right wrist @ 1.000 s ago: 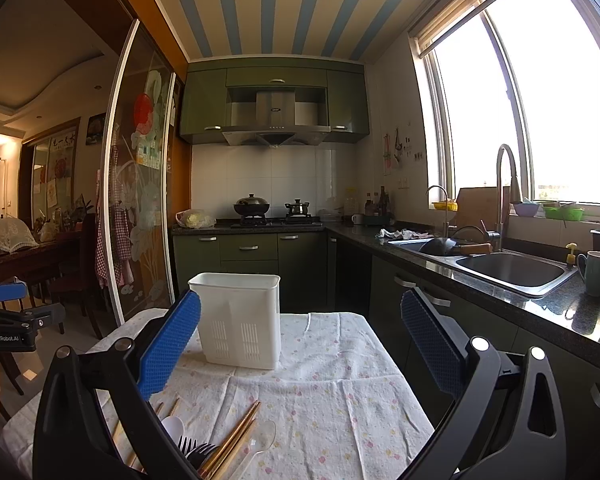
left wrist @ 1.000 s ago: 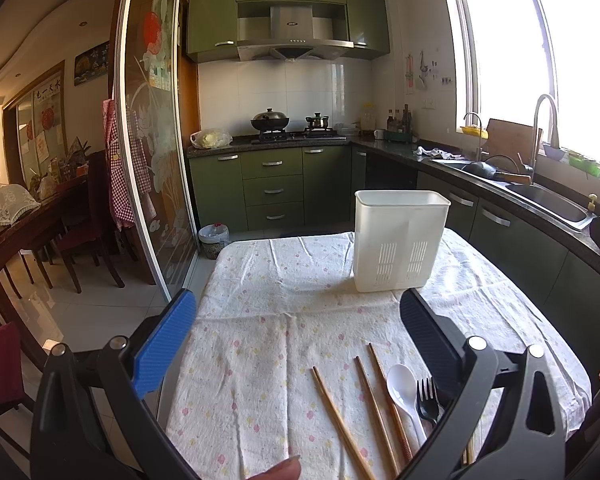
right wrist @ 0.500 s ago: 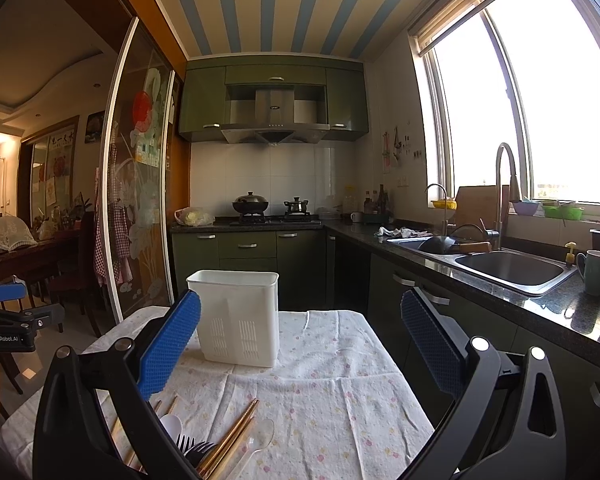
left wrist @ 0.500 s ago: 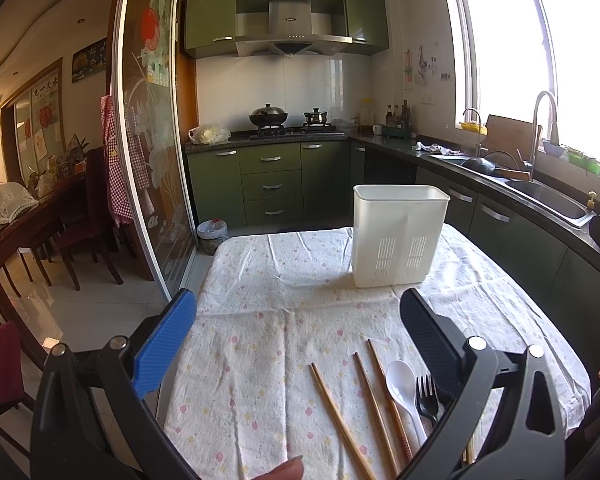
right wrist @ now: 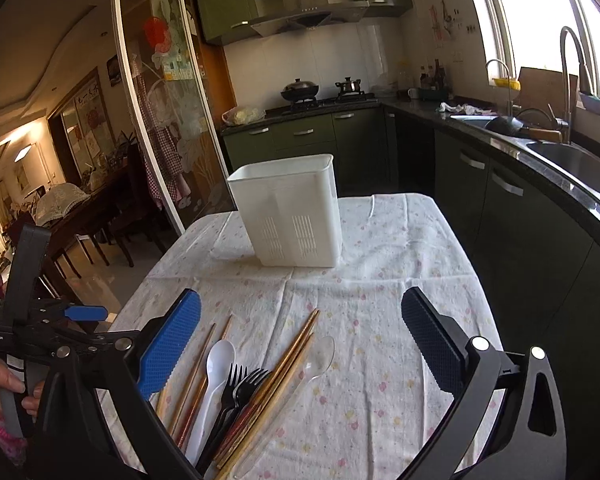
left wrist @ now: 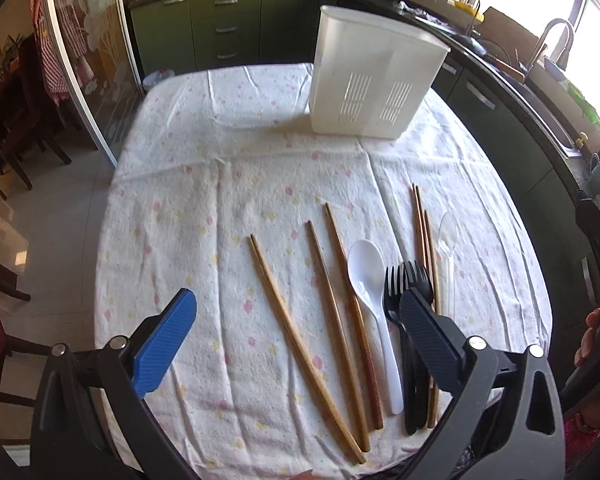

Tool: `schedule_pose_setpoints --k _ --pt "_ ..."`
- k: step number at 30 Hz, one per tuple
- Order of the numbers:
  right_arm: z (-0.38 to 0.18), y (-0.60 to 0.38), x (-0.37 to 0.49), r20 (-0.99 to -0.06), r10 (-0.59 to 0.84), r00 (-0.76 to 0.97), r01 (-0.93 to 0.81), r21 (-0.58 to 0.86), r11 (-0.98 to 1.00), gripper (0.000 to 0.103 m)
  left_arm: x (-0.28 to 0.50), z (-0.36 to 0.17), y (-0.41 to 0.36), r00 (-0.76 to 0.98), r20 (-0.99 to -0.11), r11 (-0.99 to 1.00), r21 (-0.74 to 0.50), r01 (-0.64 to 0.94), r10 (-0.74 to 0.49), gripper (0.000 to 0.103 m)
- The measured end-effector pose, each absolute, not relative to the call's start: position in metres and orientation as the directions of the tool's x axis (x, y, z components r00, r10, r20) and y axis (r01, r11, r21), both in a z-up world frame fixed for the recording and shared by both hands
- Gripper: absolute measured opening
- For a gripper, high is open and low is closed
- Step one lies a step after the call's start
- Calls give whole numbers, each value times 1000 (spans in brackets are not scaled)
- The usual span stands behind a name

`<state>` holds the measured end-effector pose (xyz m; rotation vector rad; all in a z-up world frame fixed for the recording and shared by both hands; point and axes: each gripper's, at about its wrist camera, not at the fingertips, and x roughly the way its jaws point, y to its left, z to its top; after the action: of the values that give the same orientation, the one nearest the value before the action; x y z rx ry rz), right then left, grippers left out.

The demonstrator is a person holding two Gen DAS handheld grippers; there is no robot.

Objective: Organize utensils
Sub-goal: 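Lower the left gripper onto the white plastic spoon and close it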

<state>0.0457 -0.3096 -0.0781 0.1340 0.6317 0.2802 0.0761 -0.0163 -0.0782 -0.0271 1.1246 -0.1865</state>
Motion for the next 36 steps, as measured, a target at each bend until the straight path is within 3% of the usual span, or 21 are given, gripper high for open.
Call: schedule_pose_setpoints --k 6,11,16,21,23,27,36 --pt "-108 -307 76 -747 340 572 -181 289 940 99 91 -119 -14 159 -962 975 -214 56 -220 97" --pt "-119 -303 81 -780 334 530 -173 286 943 99 98 -134 -6 86 -977 980 -199 -28 -196 96" --pt "-125 -295 90 -809 371 455 -185 322 929 99 106 -142 -4 38 -988 987 -154 -55 -152 74" --pt "-135 -281 105 -838 425 342 -203 376 904 99 111 -141 -20 10 -977 976 -214 -48 -213 64" --pt "-135 -280 108 -846 420 330 -196 373 907 96 113 -138 -30 18 -974 974 -224 -28 -224 54" --pt "-133 -280 108 -858 404 316 -195 358 913 80 114 -140 -49 -13 -974 974 -226 1 -225 42" --pt "-133 -289 104 -864 389 320 -192 343 920 80 113 -142 -82 -42 -972 971 -233 49 -231 36"
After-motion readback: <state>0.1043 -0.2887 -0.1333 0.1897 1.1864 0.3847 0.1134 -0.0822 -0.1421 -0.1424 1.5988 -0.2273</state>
